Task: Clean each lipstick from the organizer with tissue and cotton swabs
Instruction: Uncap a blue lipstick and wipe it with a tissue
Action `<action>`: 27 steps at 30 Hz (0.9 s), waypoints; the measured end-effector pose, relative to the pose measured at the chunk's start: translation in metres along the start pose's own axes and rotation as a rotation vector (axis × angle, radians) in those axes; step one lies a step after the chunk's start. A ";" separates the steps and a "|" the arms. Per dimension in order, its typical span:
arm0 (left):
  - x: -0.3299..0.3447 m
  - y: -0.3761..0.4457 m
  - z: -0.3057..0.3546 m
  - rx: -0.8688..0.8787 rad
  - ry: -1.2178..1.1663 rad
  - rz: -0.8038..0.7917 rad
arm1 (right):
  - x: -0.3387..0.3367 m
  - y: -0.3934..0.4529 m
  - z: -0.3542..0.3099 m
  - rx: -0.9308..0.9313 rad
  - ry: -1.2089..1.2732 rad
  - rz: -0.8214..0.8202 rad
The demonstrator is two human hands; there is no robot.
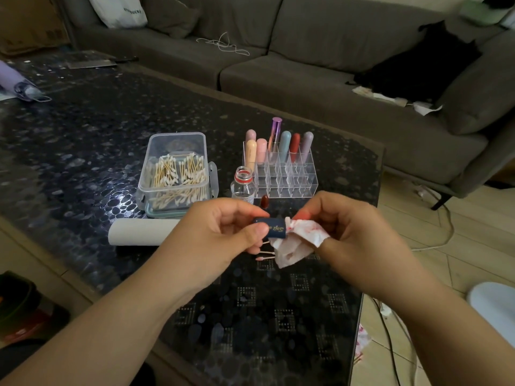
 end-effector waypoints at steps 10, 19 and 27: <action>0.009 -0.008 0.020 0.207 0.034 -0.094 | 0.014 -0.003 0.028 0.271 0.528 0.094; 0.007 -0.001 0.000 0.032 0.199 -0.027 | -0.001 0.002 0.004 0.059 0.188 0.134; 0.006 -0.005 0.012 0.201 0.105 -0.059 | 0.002 0.002 0.013 0.116 0.323 0.135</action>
Point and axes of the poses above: each hand's wrist, its own y-axis towards the middle knuckle, its own x-axis out of the palm, z = x × y, the point moved 9 cm from there along y, towards the middle knuckle, and after that the axes turned 9 degrees about -x, right-handed, at the moved point
